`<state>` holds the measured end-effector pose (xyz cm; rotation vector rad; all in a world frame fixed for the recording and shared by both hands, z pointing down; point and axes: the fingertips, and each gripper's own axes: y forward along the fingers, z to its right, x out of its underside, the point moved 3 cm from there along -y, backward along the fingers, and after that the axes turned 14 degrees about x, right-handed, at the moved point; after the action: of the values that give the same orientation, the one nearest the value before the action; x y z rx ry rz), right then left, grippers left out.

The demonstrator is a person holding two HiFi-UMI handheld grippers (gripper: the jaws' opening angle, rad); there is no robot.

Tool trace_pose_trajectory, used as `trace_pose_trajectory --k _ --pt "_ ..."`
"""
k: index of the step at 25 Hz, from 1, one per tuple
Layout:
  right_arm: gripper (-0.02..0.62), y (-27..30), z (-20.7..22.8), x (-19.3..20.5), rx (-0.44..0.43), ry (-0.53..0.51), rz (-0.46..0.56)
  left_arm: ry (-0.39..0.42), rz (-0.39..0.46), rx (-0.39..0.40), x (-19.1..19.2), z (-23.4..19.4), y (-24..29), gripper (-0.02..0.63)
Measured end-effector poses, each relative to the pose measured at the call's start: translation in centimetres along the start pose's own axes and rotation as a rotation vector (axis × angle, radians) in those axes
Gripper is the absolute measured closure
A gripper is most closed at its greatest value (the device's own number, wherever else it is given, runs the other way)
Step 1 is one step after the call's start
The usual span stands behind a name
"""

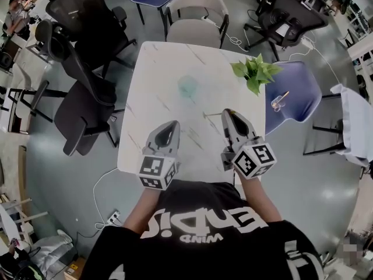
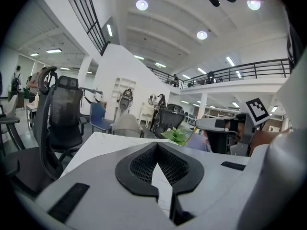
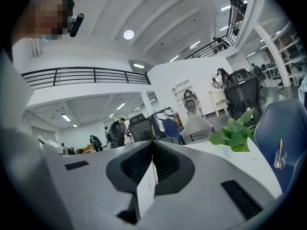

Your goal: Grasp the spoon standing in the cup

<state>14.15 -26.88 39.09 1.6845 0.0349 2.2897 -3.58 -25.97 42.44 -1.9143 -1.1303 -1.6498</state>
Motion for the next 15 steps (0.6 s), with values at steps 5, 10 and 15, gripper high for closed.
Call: trace_pose_trajectory --k 5,10,15 --pt "0.58 -1.9 0.5 1.5 0.016 -0.023 0.001 0.006 -0.006 0.013 -0.1 0.5 0.2 0.592" --pt "0.58 -3.3 1.0 2.8 0.044 -0.078 0.013 0.008 -0.01 0.018 0.0 0.7 0.4 0.592" --pt "0.58 -3.5 1.1 3.2 0.058 -0.093 0.027 0.008 -0.015 0.022 0.2 0.9 0.5 0.592"
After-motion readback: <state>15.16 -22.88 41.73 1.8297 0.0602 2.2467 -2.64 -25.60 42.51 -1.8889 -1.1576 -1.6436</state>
